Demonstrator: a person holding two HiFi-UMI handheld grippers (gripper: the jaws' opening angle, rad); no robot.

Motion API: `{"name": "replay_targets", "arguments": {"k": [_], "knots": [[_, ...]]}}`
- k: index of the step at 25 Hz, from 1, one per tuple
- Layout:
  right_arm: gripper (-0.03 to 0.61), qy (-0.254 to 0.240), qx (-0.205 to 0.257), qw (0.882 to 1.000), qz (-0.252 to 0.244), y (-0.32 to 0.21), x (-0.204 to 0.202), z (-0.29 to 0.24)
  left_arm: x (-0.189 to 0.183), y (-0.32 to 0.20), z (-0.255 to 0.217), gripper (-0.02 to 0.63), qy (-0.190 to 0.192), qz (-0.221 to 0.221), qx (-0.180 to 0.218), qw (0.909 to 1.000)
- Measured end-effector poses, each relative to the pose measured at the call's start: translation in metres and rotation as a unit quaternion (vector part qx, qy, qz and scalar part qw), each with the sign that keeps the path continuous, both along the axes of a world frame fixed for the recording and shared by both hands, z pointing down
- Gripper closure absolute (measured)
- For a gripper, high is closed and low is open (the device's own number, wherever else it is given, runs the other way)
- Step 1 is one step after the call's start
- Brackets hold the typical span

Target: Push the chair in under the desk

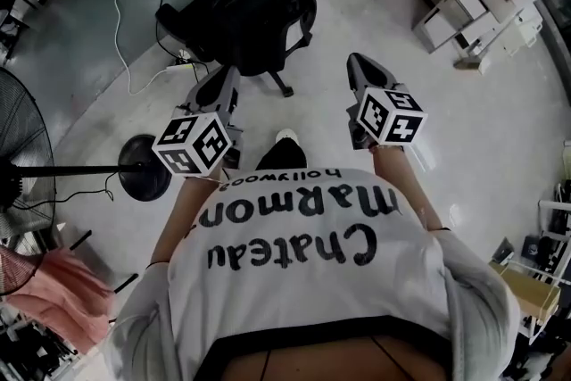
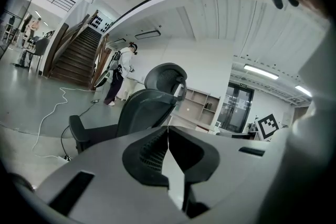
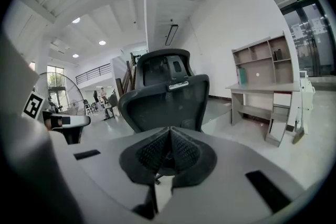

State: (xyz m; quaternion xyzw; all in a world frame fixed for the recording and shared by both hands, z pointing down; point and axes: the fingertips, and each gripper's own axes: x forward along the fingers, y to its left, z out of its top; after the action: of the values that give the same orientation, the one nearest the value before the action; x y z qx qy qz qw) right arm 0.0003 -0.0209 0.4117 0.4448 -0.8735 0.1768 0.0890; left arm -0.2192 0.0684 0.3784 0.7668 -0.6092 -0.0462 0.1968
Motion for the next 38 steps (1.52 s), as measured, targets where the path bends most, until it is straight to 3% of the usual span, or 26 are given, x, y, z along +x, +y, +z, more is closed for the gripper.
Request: {"name": "replay_targets", "arguments": {"k": [6, 12, 22, 33, 36, 38], "knots": [[0.571, 0.001, -0.004, 1.0, -0.002, -0.057, -0.002, -0.005, -0.01, -0.054, -0.004, 0.595, 0.008, -0.002, -0.01, 0.9999], [0.571, -0.003, 0.008, 1.0, 0.006, -0.123, 0.002, -0.024, -0.009, -0.107, -0.037, 0.597, -0.025, 0.031, 0.017, 0.9991], [0.571, -0.059, 0.052, 0.996, -0.044, -0.216, -0.005, -0.08, -0.012, -0.154, -0.087, 0.595, -0.024, 0.051, 0.037, 0.9978], [0.571, -0.029, 0.074, 0.982, -0.171, -0.278, -0.021, -0.111, -0.013, -0.159, -0.085, 0.595, -0.054, -0.015, 0.011, 0.9984], [0.571, -0.007, 0.089, 0.97, -0.228, -0.296, -0.03, -0.117, -0.004, -0.163, -0.083, 0.595, -0.093, -0.041, 0.001, 0.9948], [0.571, 0.025, 0.089, 0.953, -0.288, -0.304, -0.035, -0.113, 0.005, -0.167, -0.08, 0.595, -0.11, -0.051, -0.013, 0.9925]]}}
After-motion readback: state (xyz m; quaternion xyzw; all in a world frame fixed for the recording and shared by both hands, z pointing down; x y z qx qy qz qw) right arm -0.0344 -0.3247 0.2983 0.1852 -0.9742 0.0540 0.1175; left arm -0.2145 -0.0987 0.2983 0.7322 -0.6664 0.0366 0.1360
